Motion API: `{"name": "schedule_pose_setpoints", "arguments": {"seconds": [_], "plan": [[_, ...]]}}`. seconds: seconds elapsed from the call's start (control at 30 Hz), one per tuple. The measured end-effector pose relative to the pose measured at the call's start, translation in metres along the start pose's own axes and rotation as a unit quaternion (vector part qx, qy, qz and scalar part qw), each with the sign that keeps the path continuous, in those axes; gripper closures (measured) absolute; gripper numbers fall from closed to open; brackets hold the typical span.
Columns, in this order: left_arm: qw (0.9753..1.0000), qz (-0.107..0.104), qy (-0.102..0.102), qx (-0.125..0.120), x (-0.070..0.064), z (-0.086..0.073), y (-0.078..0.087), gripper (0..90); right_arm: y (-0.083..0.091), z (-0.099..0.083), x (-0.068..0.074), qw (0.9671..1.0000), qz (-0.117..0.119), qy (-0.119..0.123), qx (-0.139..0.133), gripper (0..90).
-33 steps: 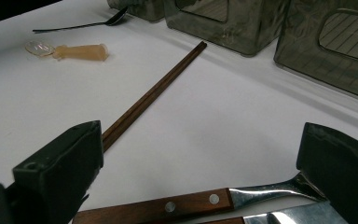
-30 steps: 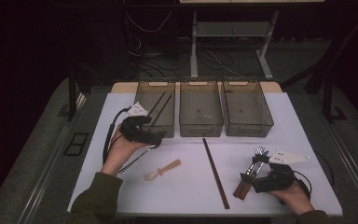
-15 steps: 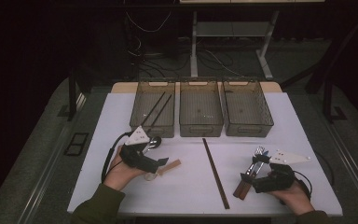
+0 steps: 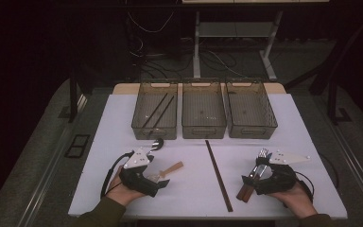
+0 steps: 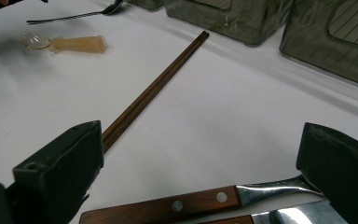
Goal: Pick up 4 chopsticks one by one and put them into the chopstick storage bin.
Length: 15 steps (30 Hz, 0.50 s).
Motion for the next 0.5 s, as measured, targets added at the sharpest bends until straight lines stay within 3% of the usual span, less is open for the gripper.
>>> {"name": "schedule_pose_setpoints", "arguments": {"seconds": [0.17,0.5], "plan": [[0.9999,-0.006,-0.008,0.008,-0.005,-0.004,-0.002,0.0,-0.004,0.001,0.005,0.9999,0.007,0.0,0.01,5.4],[0.9999,-0.003,-0.006,0.011,-0.001,-0.006,-0.003,0.0,-0.016,0.008,0.009,0.9995,0.007,0.0,0.032,15.1]]}}
Point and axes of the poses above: each handheld gripper's, and its own axes: y roughly backward along the jaws, z roughly out of its top, x roughly to its left, the point moved 5 cm from there along -y, roughly forward along the jaws, and after that the axes turned 10 degrees about z, right-handed, at the moved point
